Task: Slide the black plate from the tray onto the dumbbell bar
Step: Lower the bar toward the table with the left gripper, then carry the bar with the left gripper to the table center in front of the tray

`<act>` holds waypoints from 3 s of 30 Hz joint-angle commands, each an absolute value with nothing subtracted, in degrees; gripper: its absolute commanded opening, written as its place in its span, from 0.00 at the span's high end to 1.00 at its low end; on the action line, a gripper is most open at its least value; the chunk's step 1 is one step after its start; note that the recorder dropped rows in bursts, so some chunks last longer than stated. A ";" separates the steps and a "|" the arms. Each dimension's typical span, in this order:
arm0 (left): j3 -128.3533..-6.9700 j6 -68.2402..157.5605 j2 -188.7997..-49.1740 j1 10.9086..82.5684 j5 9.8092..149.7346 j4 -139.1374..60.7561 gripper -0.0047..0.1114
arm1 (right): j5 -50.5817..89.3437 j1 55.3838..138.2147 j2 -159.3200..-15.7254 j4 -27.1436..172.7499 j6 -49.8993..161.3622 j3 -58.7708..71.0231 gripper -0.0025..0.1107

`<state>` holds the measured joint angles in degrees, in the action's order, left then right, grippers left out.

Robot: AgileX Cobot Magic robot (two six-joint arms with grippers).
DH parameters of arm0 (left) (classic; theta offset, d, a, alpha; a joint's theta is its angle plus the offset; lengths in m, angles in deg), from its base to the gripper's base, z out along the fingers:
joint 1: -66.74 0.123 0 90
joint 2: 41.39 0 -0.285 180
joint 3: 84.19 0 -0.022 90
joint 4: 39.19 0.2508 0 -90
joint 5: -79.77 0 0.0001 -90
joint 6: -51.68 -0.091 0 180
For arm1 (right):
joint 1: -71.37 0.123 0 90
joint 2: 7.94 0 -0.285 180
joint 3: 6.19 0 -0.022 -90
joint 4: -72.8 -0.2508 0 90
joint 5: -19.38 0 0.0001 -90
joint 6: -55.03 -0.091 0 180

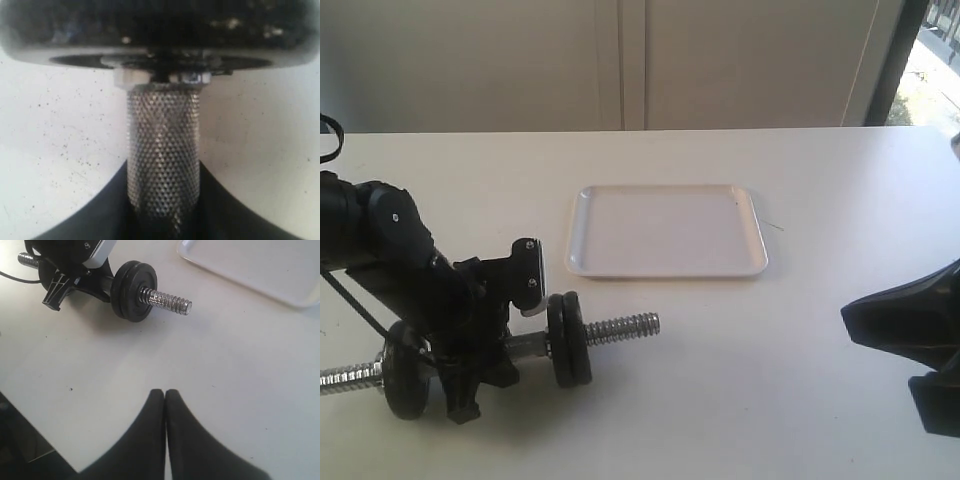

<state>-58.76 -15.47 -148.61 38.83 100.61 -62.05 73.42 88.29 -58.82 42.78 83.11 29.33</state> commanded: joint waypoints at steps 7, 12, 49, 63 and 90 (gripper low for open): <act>-62.17 -14.67 -145.79 38.65 109.74 -61.79 0.96 | 72.41 87.83 -58.54 42.80 82.84 29.48 0.98; -64.09 -14.52 -145.68 38.65 112.39 -61.57 0.96 | 72.41 87.83 -58.54 42.80 82.84 29.48 0.98; -72.87 -13.40 -146.42 34.60 113.80 -61.23 0.96 | 72.11 87.94 -58.54 42.80 82.84 30.43 0.98; -80.60 -11.08 -152.67 28.94 111.29 -61.22 0.96 | 71.66 87.94 -58.54 43.06 81.80 30.43 0.98; -99.39 -8.23 -164.13 23.66 111.38 -61.19 0.96 | 71.88 87.94 -58.54 43.06 81.52 30.43 0.98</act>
